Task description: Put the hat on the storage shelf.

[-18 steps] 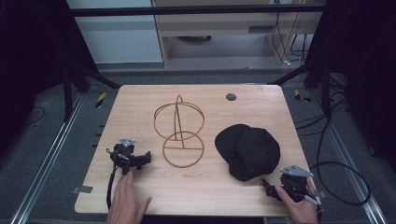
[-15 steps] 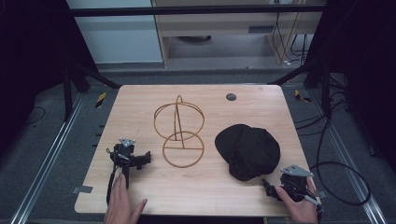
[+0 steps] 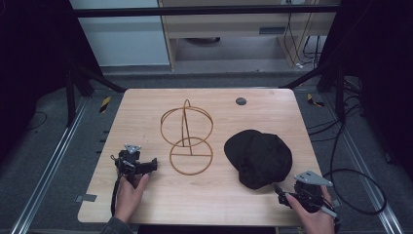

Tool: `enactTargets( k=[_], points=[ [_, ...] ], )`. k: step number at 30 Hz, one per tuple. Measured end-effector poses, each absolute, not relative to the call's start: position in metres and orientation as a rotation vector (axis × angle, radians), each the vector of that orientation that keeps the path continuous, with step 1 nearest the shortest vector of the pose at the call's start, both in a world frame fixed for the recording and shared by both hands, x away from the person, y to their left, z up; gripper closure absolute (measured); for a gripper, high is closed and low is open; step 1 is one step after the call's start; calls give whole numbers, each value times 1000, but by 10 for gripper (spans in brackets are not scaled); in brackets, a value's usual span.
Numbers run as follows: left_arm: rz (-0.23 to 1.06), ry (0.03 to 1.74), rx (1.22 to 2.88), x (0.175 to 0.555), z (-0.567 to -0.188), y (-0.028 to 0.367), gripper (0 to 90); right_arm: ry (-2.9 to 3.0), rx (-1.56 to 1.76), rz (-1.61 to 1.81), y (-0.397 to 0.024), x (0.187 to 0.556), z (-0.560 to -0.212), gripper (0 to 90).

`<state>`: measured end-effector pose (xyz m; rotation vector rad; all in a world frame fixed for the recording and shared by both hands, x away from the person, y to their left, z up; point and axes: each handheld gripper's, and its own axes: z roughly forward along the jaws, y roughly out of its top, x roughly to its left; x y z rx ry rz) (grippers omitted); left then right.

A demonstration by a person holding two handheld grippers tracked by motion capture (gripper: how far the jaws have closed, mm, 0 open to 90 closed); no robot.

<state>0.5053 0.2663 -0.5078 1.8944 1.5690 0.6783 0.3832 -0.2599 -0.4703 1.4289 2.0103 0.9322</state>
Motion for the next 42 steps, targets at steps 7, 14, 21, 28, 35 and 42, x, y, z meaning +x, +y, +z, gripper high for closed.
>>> enactTargets(
  k=[7, 14, 21, 28, 35, 42],
  points=[
    [678, 1568, 1895, 505, -508, 266, 0, 2086, 1396, 938, -258, 384, -436, 129],
    [678, 1574, 1889, 505, -508, 265, 0, 2146, 1372, 890, -252, 396, -398, 118],
    [681, 1574, 1893, 504, -508, 264, 0, 2218, 1364, 882, -233, 425, -385, 91],
    [676, 1568, 1893, 504, -508, 263, 0, 2229, 1418, 874, -212, 461, -388, 84],
    [673, 1558, 1901, 504, -508, 262, 0, 2217, 1466, 829, -206, 476, -394, 82],
    [668, 1546, 1908, 504, -508, 260, 0, 2248, 1484, 783, -207, 483, -400, 158]
  ],
)
